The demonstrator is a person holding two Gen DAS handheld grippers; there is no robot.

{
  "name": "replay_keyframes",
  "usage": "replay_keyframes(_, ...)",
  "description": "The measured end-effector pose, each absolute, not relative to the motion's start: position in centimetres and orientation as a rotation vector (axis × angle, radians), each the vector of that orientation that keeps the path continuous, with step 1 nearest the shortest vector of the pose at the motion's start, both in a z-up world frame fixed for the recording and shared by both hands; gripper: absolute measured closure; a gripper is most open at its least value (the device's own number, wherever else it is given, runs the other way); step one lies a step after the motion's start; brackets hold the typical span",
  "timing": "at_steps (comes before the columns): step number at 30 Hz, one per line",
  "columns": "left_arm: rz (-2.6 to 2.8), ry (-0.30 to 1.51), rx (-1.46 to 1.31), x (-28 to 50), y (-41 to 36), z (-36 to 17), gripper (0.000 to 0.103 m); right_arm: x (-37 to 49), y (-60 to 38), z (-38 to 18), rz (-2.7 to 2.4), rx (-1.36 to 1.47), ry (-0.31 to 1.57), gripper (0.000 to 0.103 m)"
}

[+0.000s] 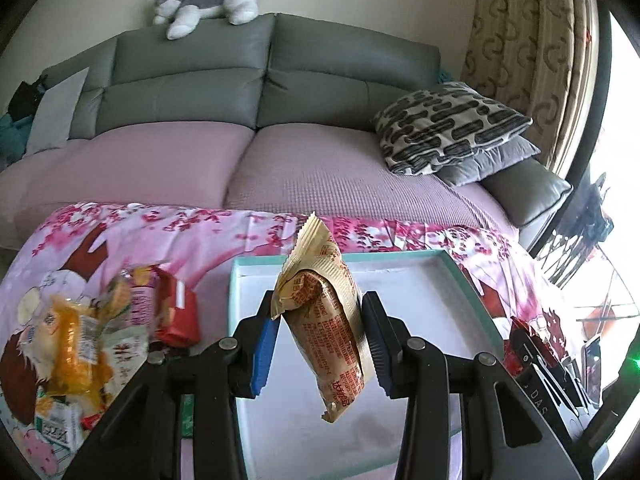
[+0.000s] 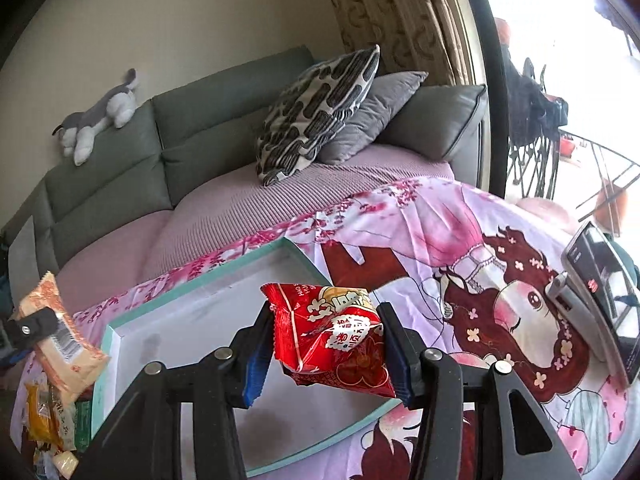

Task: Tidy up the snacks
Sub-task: 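Carry both snacks over the tray and open both tools to drop them, then withdraw both tools from the tray back toward the snack pile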

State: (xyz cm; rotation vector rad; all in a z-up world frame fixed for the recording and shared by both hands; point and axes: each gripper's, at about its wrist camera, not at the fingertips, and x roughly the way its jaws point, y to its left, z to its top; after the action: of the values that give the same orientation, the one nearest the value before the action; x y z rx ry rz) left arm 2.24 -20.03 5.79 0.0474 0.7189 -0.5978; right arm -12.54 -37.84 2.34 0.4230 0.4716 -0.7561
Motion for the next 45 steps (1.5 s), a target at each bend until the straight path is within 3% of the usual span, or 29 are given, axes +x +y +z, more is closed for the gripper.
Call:
replay_keyframes(15, -0.58, 0.762, 0.118, 4.3, -23.6, 1.4, 0.058, -11.9, -38.4, 1.0, -0.742, 0.431, 0.499, 0.049)
replay_keyframes(17, -0.563, 0.774, 0.128, 4.5, -23.7, 1.1, 0.046, -11.9, -38.5, 1.0, -0.734, 0.433, 0.499, 0.048)
replay_keyframes(18, -0.557, 0.772, 0.13, 4.4, -23.7, 1.2, 0.03, -11.8, -38.4, 1.1, -0.714, 0.437, 0.502, 0.042)
replay_keyframes(19, -0.553, 0.767, 0.131, 4.3, -23.5, 1.4, 0.021, -11.7, -38.4, 1.1, -0.696, 0.442, 0.501, 0.037)
replay_keyframes(20, -0.552, 0.763, 0.132, 4.3, -23.4, 1.5, 0.021, -11.5, -38.2, 1.1, -0.659, 0.455, 0.5, 0.024)
replay_keyframes(21, -0.547, 0.762, 0.137, 4.2, -23.3, 1.7, 0.021, -11.4, -38.1, 1.2, -0.648, 0.455, 0.498, 0.019)
replay_keyframes(25, -0.483, 0.769, 0.149, 4.4, -22.2, 2.4, 0.021, -11.1, -37.6, 1.4, -0.63, 0.435, 0.499, 0.018)
replay_keyframes(29, -0.387, 0.807, 0.128, 5.1, -20.8, 2.6, 0.012, -10.9, -37.3, 1.5, -0.627, 0.419, 0.508, 0.0)
replay_keyframes(31, -0.336, 0.806, 0.136, 5.3, -20.2, 2.4, 0.005, -10.8, -37.4, 1.5, -0.625, 0.412, 0.512, 0.0)
replay_keyframes(35, -0.273, 0.761, 0.155, 5.2, -19.3, 2.5, 0.001, -10.7, -37.6, 1.2, -0.624, 0.416, 0.521, 0.0)
replay_keyframes(45, -0.261, 0.792, 0.128, 5.5, -19.2, 2.0, 0.0, -10.6, -37.9, 0.5, -0.648, 0.388, 0.567, 0.0)
